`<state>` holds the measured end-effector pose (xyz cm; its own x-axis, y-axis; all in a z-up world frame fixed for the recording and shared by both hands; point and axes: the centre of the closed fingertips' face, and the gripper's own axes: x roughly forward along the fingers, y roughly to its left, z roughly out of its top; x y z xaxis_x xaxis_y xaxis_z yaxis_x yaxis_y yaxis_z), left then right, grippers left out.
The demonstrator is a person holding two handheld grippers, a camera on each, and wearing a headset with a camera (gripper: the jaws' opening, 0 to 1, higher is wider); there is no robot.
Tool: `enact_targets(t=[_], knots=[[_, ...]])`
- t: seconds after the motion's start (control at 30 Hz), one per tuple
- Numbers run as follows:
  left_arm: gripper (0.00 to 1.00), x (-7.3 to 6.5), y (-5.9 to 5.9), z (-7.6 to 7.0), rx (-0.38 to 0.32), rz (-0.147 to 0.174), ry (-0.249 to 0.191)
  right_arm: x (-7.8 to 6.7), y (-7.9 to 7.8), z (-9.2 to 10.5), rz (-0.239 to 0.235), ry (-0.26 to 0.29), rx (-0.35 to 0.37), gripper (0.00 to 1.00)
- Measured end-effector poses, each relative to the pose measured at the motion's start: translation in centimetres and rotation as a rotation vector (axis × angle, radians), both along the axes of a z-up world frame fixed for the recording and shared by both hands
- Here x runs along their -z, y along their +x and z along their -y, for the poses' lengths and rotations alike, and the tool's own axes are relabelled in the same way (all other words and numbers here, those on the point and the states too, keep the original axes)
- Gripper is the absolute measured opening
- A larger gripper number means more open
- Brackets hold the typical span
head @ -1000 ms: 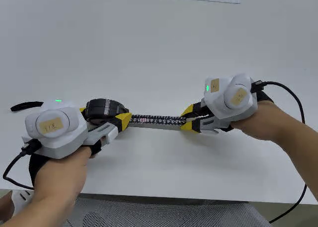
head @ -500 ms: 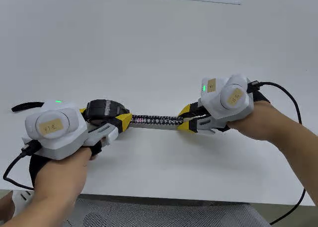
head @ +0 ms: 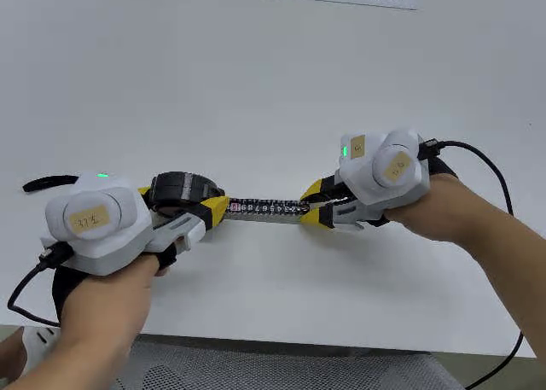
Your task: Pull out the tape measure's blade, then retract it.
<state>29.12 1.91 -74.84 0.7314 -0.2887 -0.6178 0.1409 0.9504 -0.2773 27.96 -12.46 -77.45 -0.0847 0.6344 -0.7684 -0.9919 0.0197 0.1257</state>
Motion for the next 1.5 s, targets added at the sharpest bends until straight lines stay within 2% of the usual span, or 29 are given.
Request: enact_targets(t=[1.5], knots=[[0.57,-0.2,0.0,0.0,0.002,-0.003,-0.004,0.0,-0.4,-3.7,-0.034,0.056,-0.011,0.1]])
